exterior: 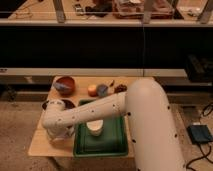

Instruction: Place towel in purple bowl

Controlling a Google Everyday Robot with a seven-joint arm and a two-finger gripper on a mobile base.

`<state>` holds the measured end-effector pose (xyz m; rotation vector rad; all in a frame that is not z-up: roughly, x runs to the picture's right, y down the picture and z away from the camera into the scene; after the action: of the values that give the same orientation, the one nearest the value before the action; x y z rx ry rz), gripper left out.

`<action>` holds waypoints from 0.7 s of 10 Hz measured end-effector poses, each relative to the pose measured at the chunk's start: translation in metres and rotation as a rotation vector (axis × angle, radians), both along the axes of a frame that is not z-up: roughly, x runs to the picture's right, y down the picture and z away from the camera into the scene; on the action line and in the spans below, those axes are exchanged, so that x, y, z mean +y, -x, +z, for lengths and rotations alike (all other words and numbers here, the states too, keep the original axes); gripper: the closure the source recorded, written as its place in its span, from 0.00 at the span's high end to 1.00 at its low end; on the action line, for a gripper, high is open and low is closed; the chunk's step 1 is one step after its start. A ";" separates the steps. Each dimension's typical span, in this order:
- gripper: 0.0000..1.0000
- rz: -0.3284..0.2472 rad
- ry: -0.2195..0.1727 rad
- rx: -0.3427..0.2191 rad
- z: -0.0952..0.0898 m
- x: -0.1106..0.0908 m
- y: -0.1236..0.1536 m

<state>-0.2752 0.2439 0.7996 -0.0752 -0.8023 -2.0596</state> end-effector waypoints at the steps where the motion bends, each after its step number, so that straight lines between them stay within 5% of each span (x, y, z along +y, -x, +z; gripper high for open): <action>1: 0.33 -0.002 -0.010 -0.002 -0.002 -0.002 0.001; 4: 0.04 -0.059 -0.056 0.009 -0.012 -0.005 0.006; 6: 0.02 -0.092 -0.068 0.034 -0.014 -0.005 0.006; 7: 0.09 -0.100 -0.075 0.058 -0.015 -0.007 0.004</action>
<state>-0.2787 0.2370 0.7845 -0.1351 -0.6978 -2.1700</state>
